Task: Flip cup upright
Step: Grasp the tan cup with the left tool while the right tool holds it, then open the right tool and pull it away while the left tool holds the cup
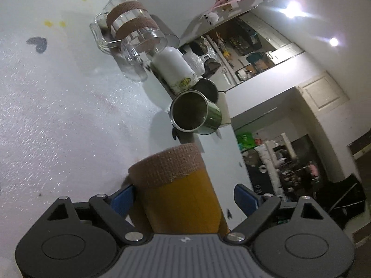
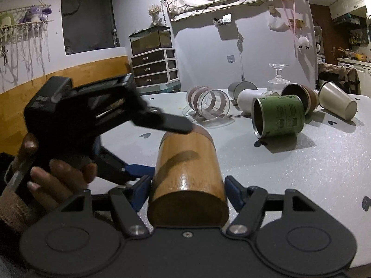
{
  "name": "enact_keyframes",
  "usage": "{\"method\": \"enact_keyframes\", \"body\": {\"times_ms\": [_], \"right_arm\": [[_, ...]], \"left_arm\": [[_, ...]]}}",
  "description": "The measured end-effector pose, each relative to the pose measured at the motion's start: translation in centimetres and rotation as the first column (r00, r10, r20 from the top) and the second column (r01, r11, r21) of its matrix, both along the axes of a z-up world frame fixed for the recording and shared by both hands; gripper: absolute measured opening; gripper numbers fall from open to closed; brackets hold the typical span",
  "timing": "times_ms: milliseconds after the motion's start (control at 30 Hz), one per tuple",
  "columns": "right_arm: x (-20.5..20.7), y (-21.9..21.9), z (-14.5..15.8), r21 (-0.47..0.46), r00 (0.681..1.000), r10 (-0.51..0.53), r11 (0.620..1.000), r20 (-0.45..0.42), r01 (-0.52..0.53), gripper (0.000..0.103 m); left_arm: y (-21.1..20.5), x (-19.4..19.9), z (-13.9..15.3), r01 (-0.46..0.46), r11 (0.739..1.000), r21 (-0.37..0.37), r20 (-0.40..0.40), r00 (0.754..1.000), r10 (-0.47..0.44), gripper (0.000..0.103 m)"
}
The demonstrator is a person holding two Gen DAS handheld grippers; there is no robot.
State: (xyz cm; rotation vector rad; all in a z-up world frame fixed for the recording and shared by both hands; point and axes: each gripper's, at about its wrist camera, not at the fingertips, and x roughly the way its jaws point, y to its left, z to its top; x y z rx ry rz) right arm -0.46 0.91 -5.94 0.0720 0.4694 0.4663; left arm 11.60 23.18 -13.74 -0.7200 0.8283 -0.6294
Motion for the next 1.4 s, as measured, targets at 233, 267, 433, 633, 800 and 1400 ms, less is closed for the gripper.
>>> {"method": "enact_keyframes", "body": {"times_ms": [233,267,433,633,800,1400], "right_arm": [[-0.7,-0.1,-0.4,-0.008,0.999,0.01,1.0,0.041,-0.01,0.07],[-0.7,0.0,-0.4,-0.011,0.999,0.016,1.0,0.048,-0.016,0.07],[-0.5,0.5,-0.3,0.0,0.994,0.05,0.999,0.096,-0.05,0.07],[-1.1,1.7,-0.6,-0.033,0.984,0.077,0.997,0.163,-0.072,0.07],[-1.1,2.8,-1.4,-0.097,0.984,0.051,0.995,0.17,-0.035,0.07],[-1.8,2.3,-1.2,-0.094,0.979,0.028,0.996,0.2,-0.009,0.09]], "left_arm": [[-1.1,-0.4,0.7,-0.013,0.999,0.043,0.062,0.998,0.01,0.096],[-0.9,-0.5,0.9,-0.02,0.999,0.04,0.082,0.996,0.017,0.096],[-0.3,-3.0,3.4,-0.055,0.995,0.086,0.266,0.963,0.031,0.096],[-1.3,-7.4,6.1,-0.088,0.972,0.218,0.484,0.875,-0.029,0.092],[-3.8,-9.6,6.4,-0.104,0.926,0.363,0.574,0.808,-0.134,0.088],[-3.7,-7.4,6.1,-0.273,0.814,0.513,0.599,0.793,-0.111,0.073]]}}
